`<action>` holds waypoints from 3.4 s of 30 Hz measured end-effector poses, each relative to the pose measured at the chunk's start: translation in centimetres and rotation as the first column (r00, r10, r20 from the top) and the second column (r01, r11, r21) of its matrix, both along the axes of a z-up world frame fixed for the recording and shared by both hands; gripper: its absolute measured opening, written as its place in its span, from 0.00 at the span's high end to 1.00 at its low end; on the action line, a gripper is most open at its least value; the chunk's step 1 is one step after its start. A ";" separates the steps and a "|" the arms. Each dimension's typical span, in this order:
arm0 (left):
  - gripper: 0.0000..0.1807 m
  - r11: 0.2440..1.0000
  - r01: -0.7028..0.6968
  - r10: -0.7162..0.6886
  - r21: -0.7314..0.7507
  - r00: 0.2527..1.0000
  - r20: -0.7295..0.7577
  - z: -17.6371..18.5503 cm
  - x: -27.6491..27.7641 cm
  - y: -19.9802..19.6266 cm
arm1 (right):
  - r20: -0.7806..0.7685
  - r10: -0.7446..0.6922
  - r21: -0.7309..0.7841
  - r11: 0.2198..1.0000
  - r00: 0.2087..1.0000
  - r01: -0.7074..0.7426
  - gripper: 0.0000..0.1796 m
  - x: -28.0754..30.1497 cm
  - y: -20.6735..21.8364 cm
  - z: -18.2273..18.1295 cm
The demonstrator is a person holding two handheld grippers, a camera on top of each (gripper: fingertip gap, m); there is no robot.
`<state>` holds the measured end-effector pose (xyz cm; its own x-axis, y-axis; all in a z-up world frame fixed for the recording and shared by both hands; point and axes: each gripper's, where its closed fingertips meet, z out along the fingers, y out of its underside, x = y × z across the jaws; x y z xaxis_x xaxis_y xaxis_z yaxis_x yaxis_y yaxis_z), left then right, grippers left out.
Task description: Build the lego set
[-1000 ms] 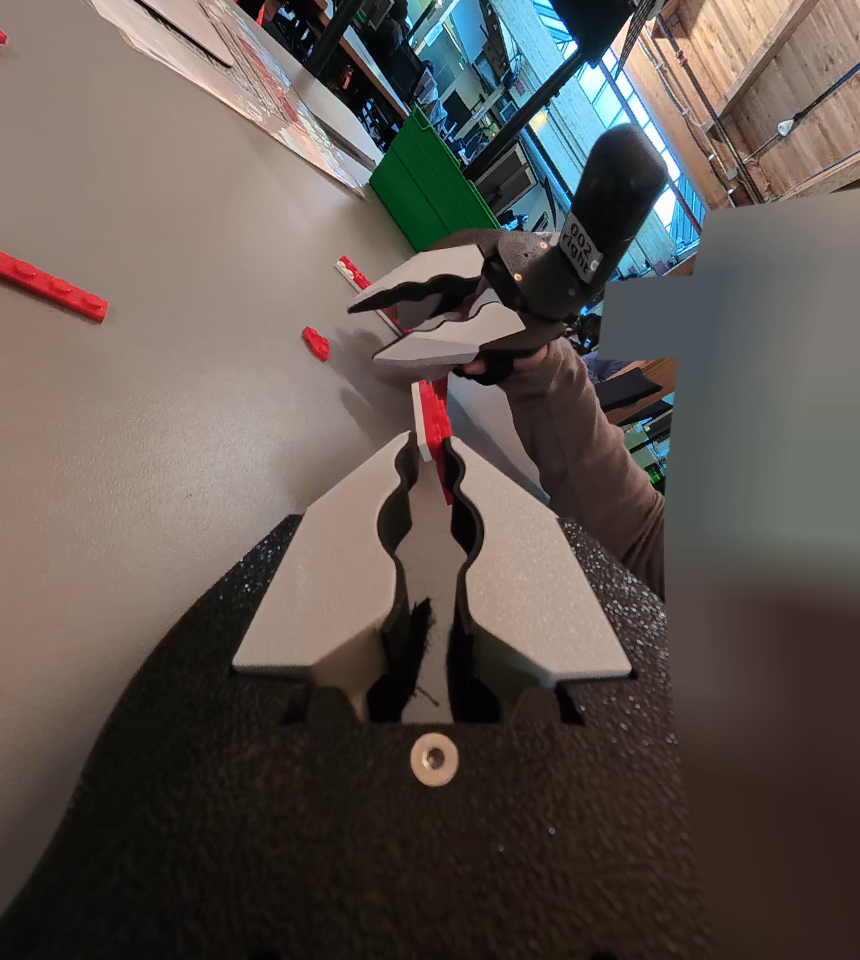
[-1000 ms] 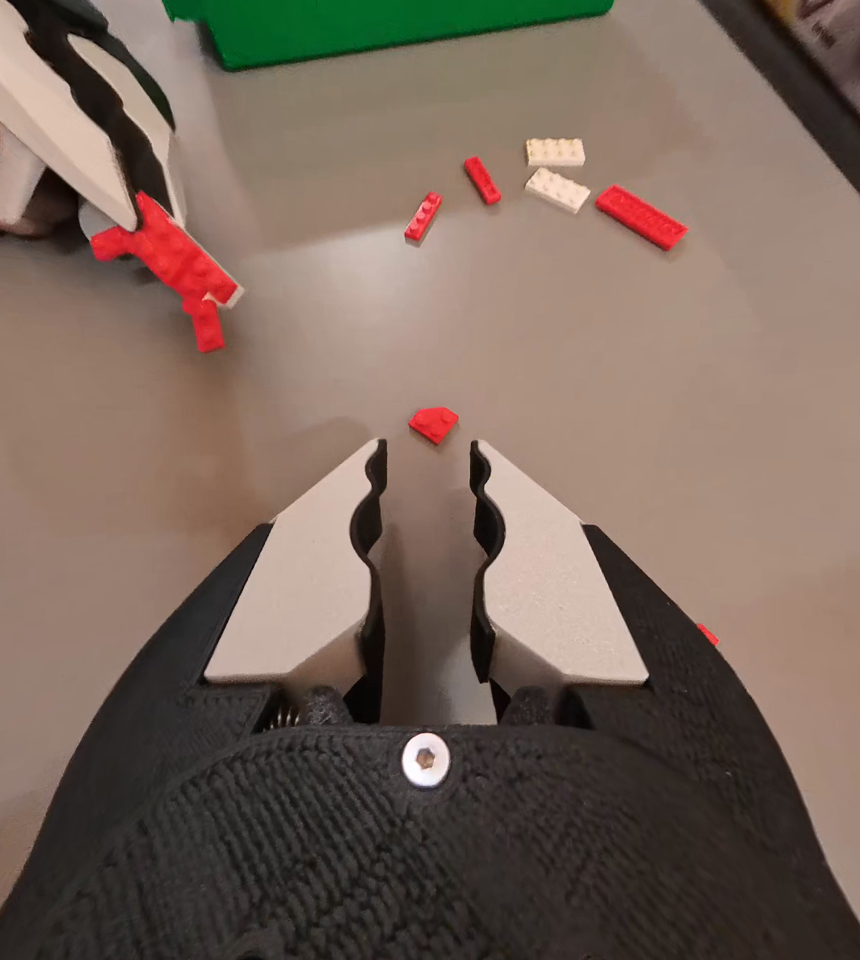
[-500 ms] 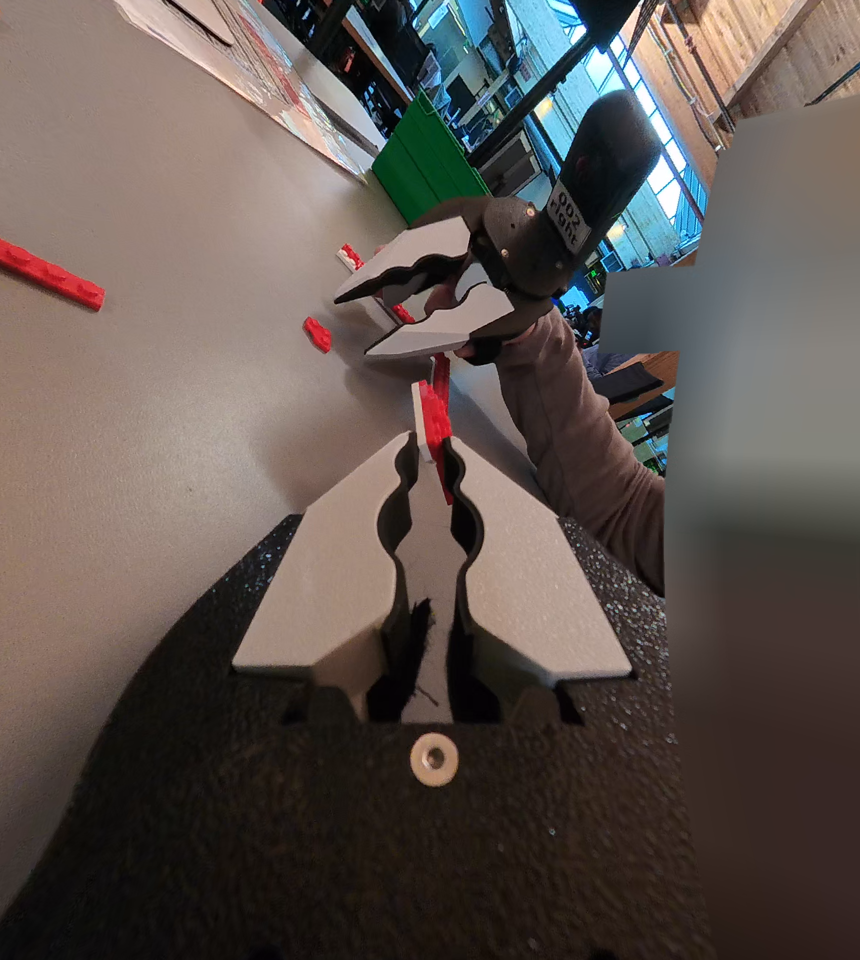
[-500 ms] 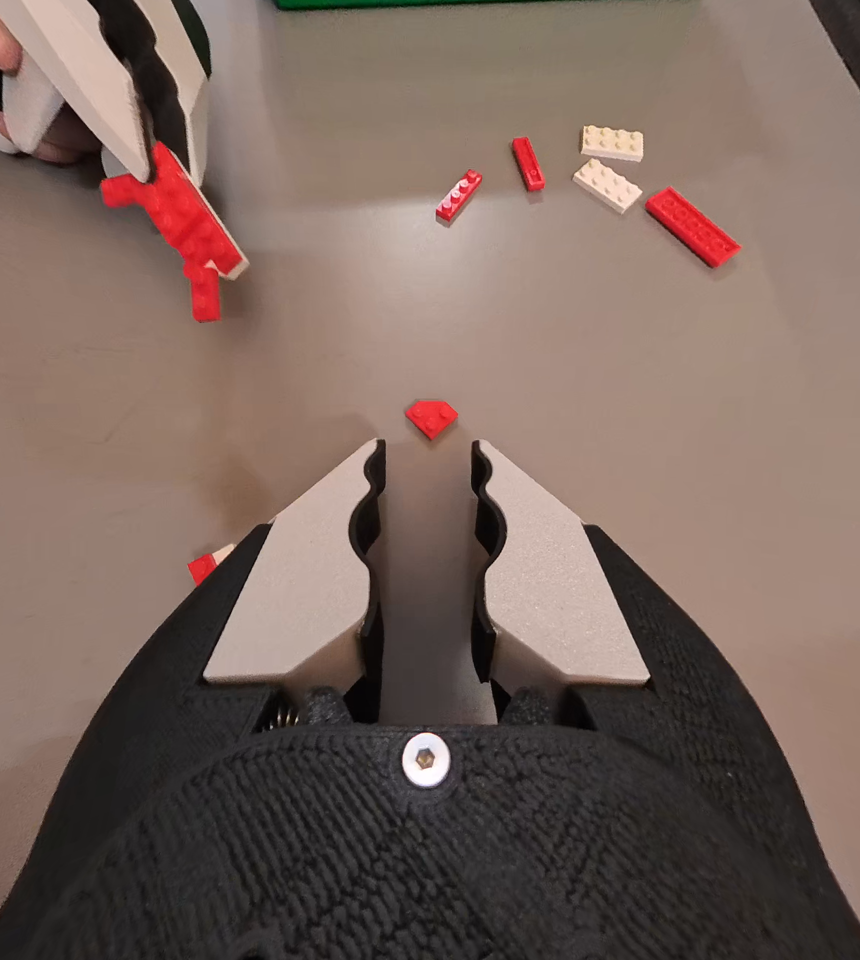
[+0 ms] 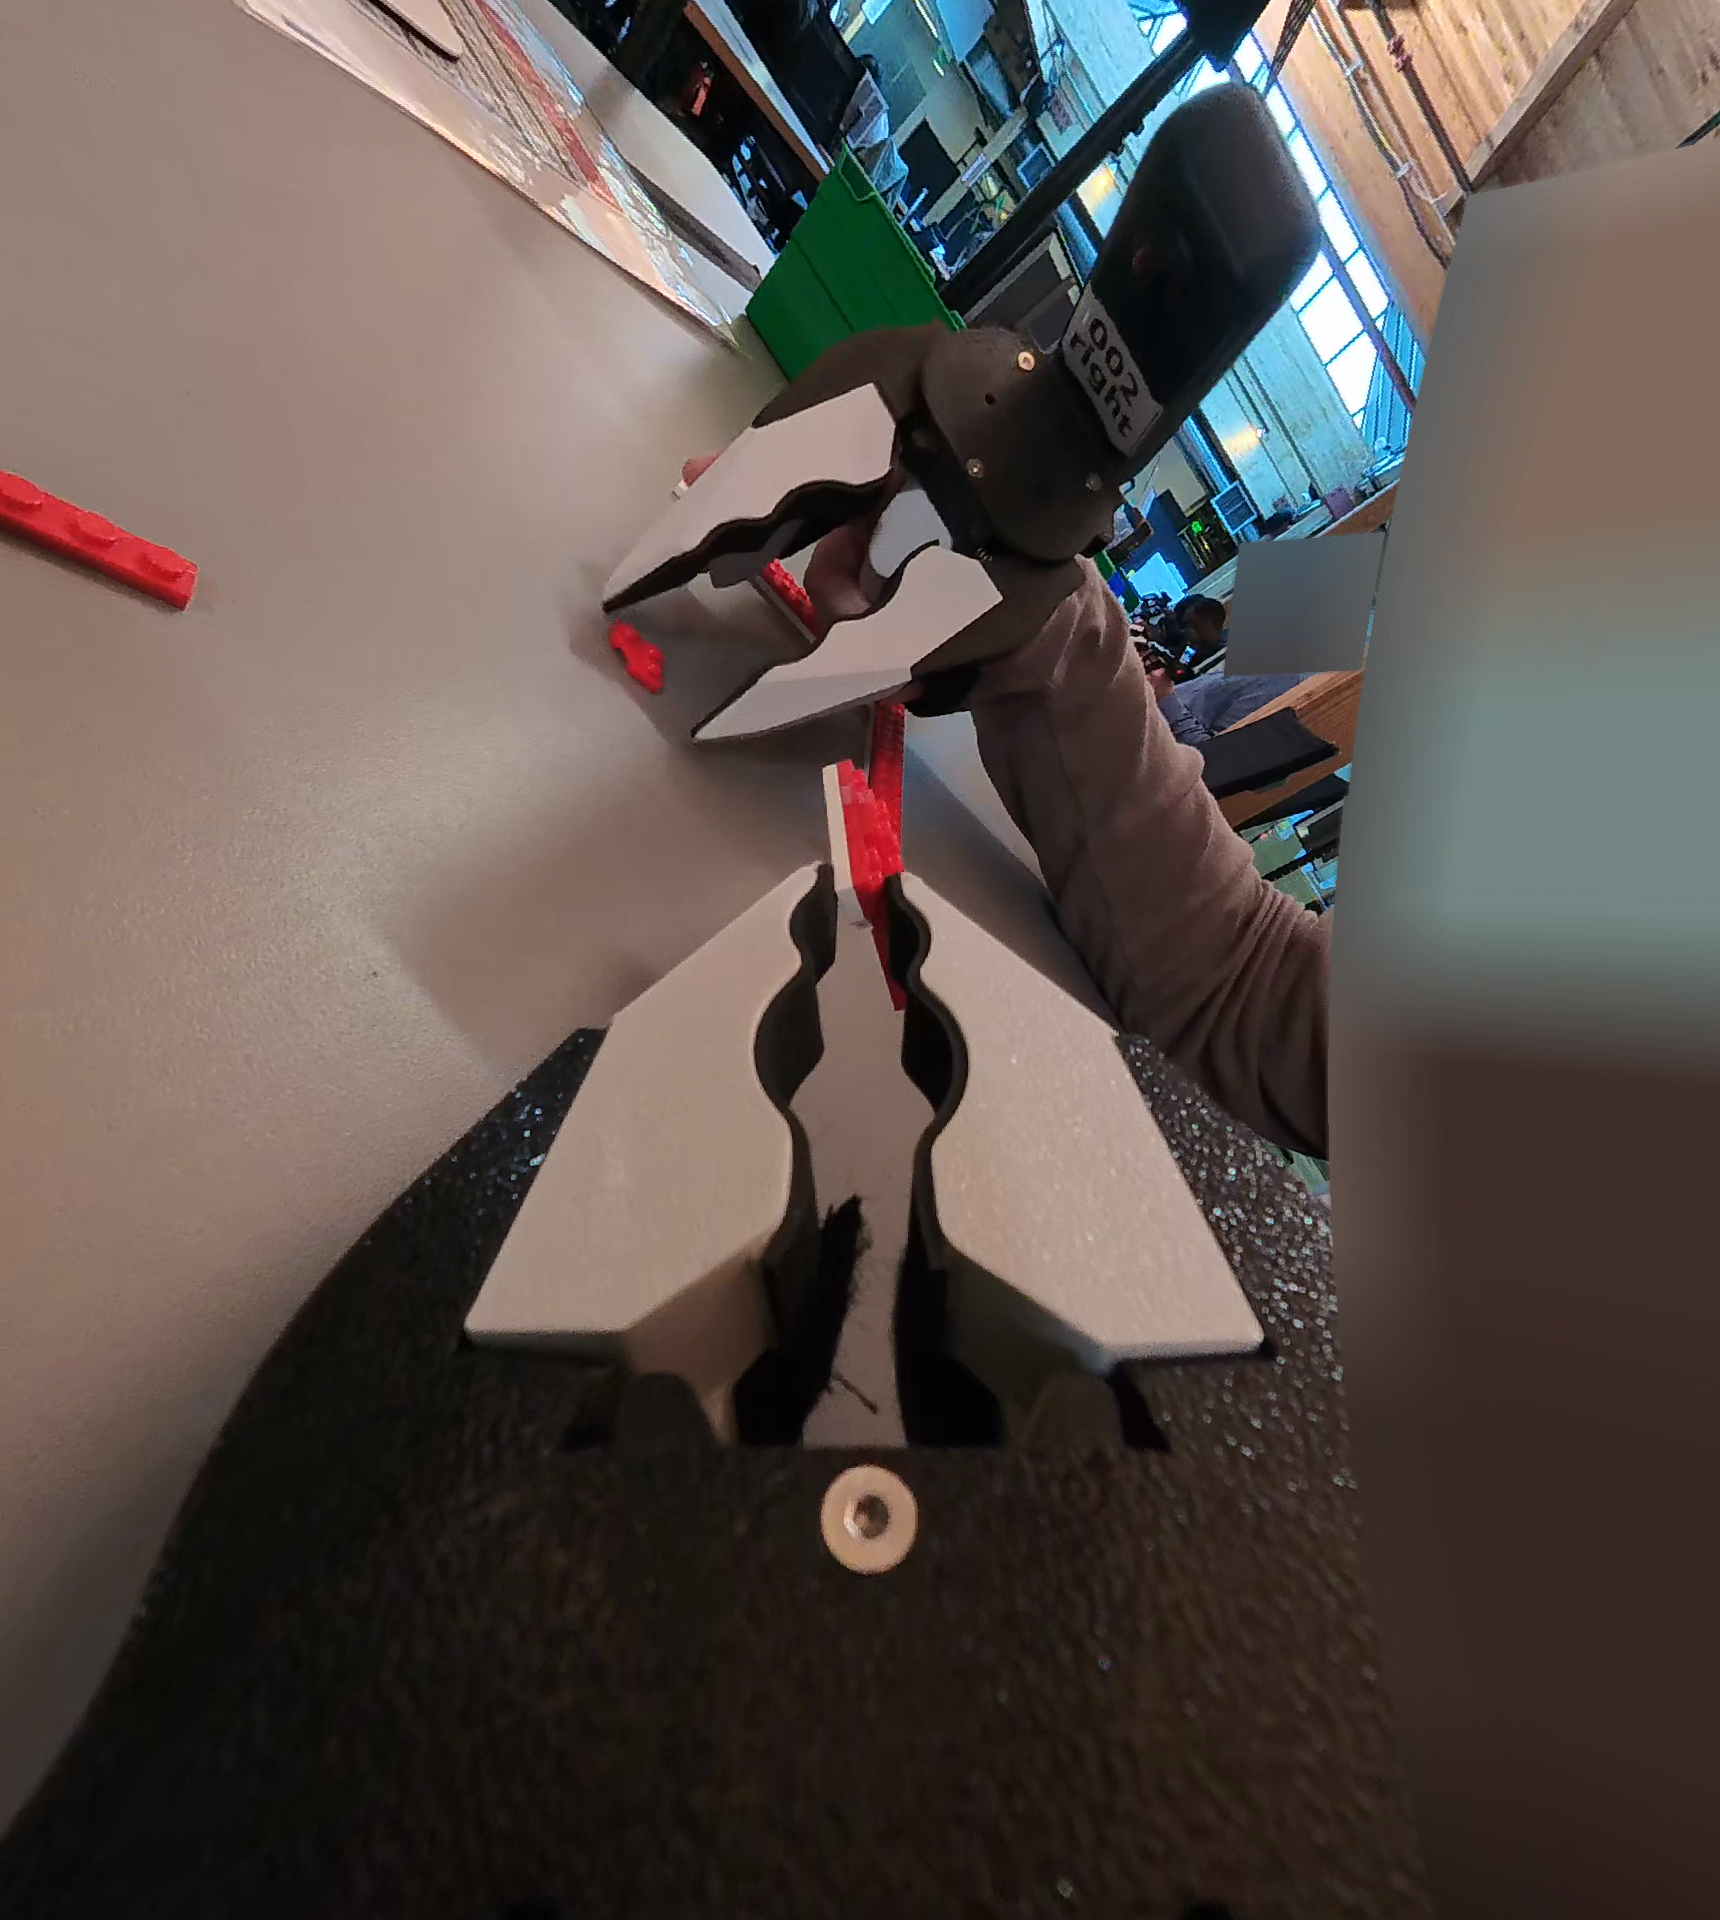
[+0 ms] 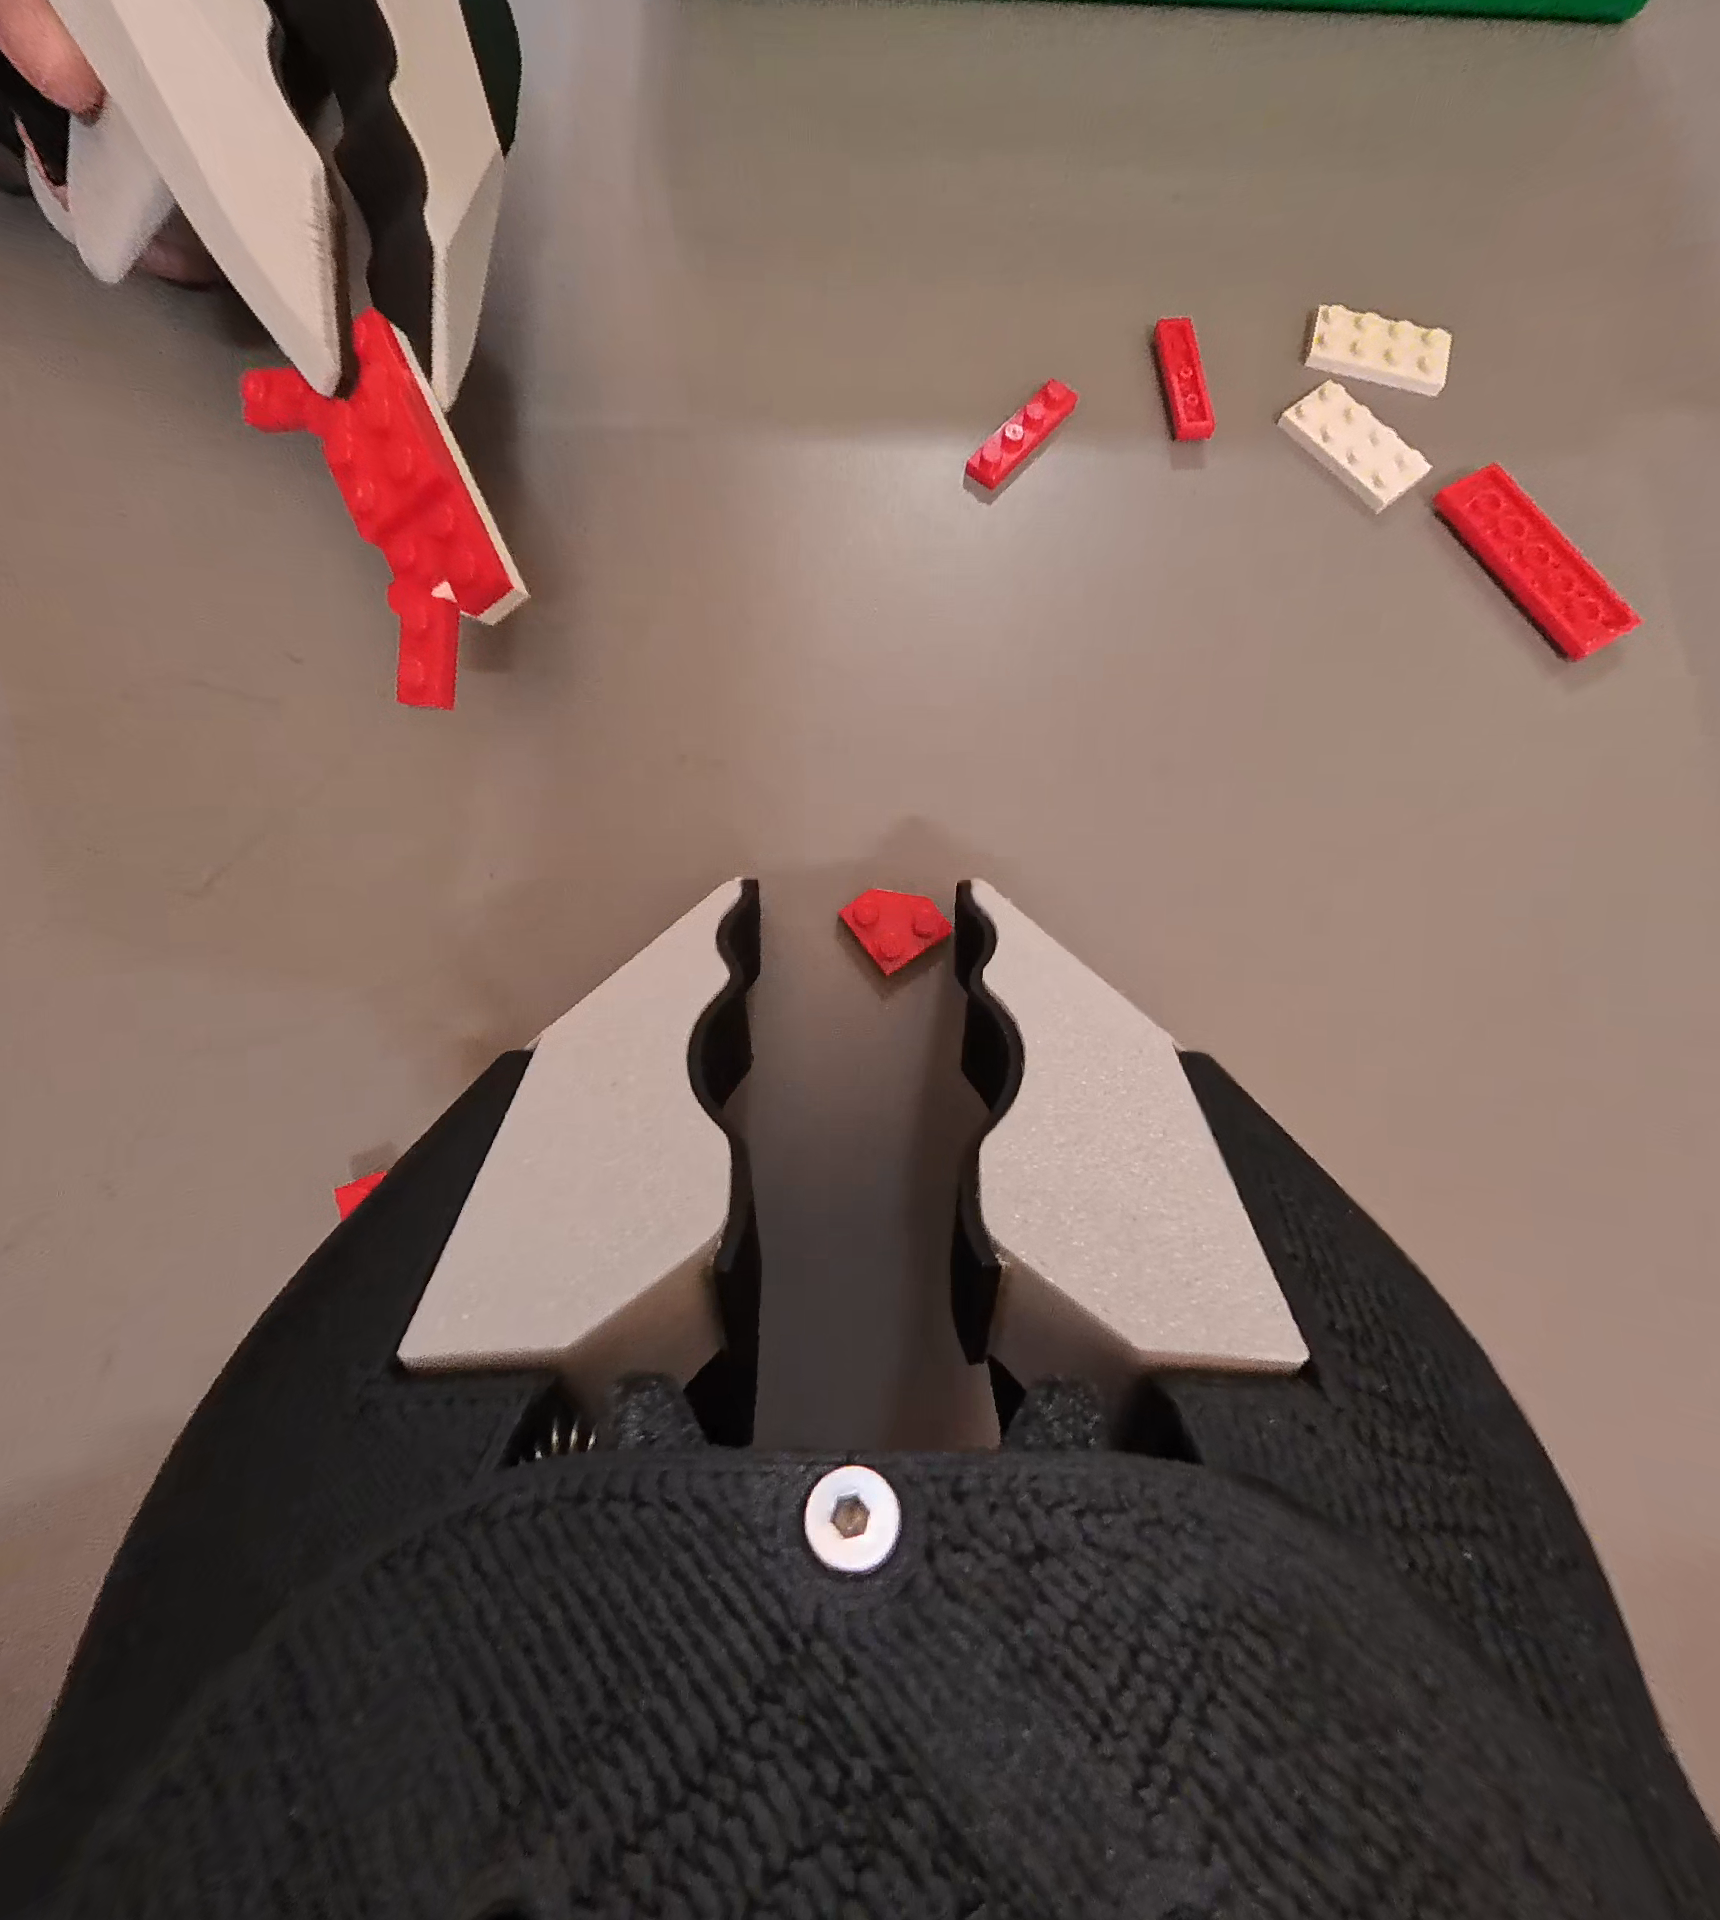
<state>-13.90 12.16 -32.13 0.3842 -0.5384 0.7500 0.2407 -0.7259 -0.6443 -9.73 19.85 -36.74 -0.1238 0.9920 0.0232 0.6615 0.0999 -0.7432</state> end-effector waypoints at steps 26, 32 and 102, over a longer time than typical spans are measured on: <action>0.96 1.000 0.016 -0.016 -0.001 1.000 -0.008 -0.1 0.2 -0.2 | 0.127 0.049 -0.042 0.998 0.991 -0.044 0.92 3.0 -1.8 -0.4; 0.96 1.000 0.018 -0.018 -0.006 1.000 0.007 0.0 0.2 -0.2 | 0.089 -0.120 -0.030 0.992 0.989 0.123 0.92 2.6 -1.5 -0.4; 0.96 0.999 0.034 -0.034 -0.015 0.999 0.015 0.0 0.2 -0.3 | 0.026 -0.241 -0.060 0.968 0.970 0.242 0.81 1.8 -4.0 -0.2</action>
<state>-13.72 11.85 -32.12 0.3545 -0.5394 0.7638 0.2256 -0.7434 -0.6297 -7.95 15.89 -36.96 0.1200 0.9920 -0.0400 0.6737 -0.1109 -0.7306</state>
